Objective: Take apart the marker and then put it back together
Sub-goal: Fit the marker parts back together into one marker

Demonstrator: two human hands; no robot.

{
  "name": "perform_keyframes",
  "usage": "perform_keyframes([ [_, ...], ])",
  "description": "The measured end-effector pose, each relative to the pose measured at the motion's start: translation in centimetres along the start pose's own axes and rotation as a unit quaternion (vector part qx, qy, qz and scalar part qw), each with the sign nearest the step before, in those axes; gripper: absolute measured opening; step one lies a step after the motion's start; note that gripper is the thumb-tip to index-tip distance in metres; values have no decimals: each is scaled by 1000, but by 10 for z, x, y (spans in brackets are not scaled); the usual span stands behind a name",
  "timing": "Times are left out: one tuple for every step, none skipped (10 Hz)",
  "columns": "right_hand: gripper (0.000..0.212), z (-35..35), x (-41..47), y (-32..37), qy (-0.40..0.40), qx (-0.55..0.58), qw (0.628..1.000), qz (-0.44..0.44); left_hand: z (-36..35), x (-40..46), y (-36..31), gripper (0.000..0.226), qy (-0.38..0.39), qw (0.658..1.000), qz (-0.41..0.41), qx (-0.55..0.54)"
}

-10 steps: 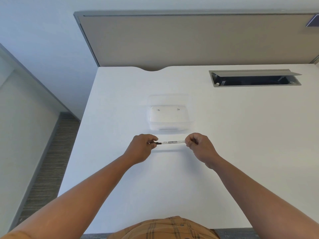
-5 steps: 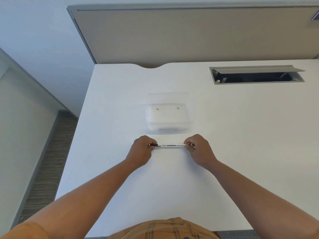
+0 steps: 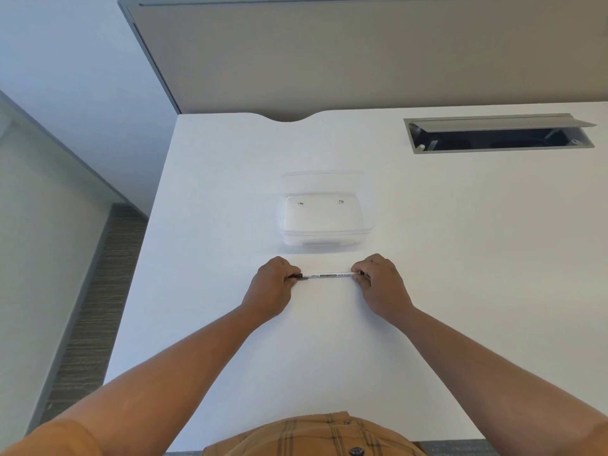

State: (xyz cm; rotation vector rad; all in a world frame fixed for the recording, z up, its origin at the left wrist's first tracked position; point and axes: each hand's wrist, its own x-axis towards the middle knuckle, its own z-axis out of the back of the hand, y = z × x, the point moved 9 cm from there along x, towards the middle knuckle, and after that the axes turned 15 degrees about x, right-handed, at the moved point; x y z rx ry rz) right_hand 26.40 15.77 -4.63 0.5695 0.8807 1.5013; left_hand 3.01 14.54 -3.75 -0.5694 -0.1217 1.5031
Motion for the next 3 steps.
perform_keyframes([
  [15, 0, 0, -1, -1, 1, 1000, -4, -1, 1, 1, 27, 2, 1000, 2, 3],
  [19, 1, -1, 1, 3, -4, 1000, -4, 0, 0, 1, 28, 3, 1000, 3, 7],
  [24, 1, 1, -1, 5, -2, 1000, -5, -1, 3, 3, 31, 2, 1000, 3, 5],
])
